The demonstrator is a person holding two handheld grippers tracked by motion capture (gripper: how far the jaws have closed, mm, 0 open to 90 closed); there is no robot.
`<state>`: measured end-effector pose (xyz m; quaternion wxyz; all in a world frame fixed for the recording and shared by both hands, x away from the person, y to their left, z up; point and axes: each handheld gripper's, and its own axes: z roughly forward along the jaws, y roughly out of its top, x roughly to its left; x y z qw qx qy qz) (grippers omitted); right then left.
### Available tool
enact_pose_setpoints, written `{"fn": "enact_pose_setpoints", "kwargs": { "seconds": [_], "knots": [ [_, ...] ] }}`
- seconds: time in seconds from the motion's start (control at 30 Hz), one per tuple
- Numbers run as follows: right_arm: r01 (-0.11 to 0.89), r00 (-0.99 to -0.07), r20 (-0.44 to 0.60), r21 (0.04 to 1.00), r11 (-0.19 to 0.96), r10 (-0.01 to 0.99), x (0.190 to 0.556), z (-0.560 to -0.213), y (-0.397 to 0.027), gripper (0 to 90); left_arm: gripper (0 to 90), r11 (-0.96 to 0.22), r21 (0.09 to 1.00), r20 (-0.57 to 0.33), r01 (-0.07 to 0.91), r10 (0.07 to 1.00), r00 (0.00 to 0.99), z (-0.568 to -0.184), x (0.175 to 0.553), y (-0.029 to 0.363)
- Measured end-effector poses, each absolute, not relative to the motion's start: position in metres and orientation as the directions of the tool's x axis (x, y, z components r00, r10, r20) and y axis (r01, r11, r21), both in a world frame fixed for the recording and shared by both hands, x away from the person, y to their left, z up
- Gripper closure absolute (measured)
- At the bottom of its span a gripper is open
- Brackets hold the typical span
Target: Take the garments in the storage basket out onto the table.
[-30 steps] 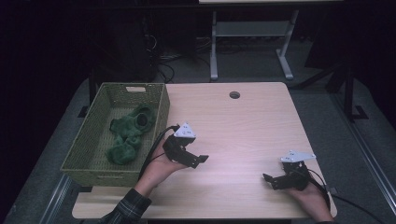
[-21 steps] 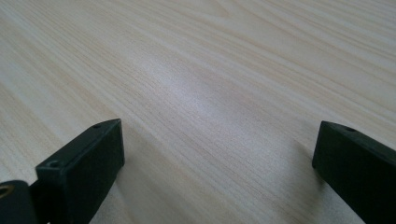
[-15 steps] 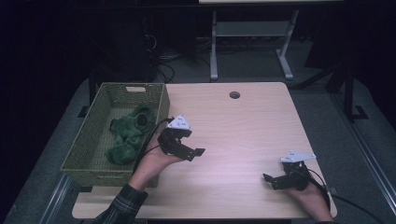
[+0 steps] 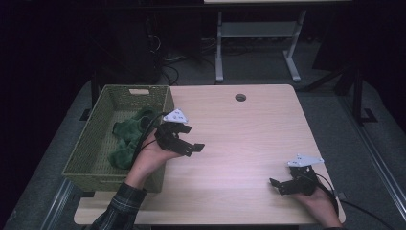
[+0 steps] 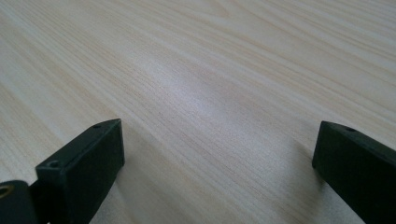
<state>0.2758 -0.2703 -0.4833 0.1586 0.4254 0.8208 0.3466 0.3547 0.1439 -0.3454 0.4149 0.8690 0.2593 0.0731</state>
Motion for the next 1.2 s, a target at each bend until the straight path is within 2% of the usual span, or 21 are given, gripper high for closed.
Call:
{"fn": "enact_pose_setpoints", "kwargs": {
  "seconds": [0.5, 0.83, 1.2],
  "knots": [
    [0.589, -0.587, 0.035, 0.704, 0.398, 0.808, 0.276, -0.483, -0.27, 1.9, 14.9, -0.506, 0.77, -0.084, 0.388, 0.524, 0.848, -0.331, 0.373, 0.17],
    [0.589, -0.587, 0.036, 0.704, 0.397, 0.809, 0.276, -0.483, -0.27, 1.9, 15.6, -0.471, 0.769, -0.082, 0.433, 0.598, 0.797, -0.329, 0.378, 0.205],
    [0.589, -0.587, 0.036, 0.704, 0.397, 0.809, 0.276, -0.483, -0.27, 1.9, 22.5, -0.461, 0.759, -0.067, 0.46, 0.647, 0.759, -0.33, 0.383, 0.237]
  ]
}}
